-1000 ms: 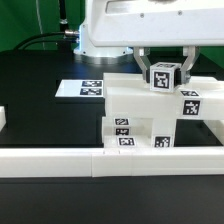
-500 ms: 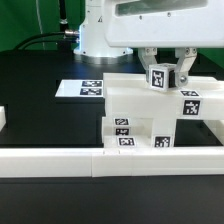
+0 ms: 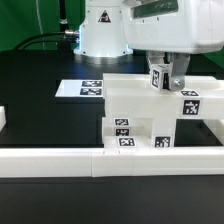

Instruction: Assemble chair

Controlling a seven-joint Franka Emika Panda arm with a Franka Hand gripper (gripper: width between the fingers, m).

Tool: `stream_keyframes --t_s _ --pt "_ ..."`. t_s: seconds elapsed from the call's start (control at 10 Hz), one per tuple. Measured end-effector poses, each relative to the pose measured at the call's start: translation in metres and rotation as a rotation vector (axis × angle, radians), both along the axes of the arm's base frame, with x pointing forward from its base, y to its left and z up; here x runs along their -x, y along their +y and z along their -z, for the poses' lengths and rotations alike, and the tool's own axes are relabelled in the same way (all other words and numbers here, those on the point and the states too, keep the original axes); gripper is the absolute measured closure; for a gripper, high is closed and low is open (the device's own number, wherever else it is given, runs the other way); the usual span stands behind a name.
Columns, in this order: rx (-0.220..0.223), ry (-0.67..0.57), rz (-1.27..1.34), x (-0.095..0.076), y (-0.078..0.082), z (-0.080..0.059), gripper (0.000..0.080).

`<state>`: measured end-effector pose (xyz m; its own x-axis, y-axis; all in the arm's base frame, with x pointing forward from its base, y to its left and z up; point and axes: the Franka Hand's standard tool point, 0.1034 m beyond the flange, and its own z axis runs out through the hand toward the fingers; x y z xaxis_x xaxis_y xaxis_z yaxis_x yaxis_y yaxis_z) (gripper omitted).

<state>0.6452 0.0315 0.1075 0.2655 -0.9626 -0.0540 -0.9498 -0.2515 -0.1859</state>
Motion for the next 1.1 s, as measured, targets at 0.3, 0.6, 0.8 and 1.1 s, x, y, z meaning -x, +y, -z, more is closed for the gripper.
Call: stream_keyframes --t_s 0.3,0.6,0.8,1.1 --pt "0.026 -0.021 -0.162 -0.0038 0.0057 -0.0040 0.0165" --pt "0.061 -0.038 -0.356 -0.0035 0.0045 -0.0038 0.0153" --pt "0.113 -0.011 -0.655 -0.0013 0.0014 -0.0069 0.0150" --pt "0.159 0.003 -0.946 -0.0020 -0.0017 -0.0097 0.0150"
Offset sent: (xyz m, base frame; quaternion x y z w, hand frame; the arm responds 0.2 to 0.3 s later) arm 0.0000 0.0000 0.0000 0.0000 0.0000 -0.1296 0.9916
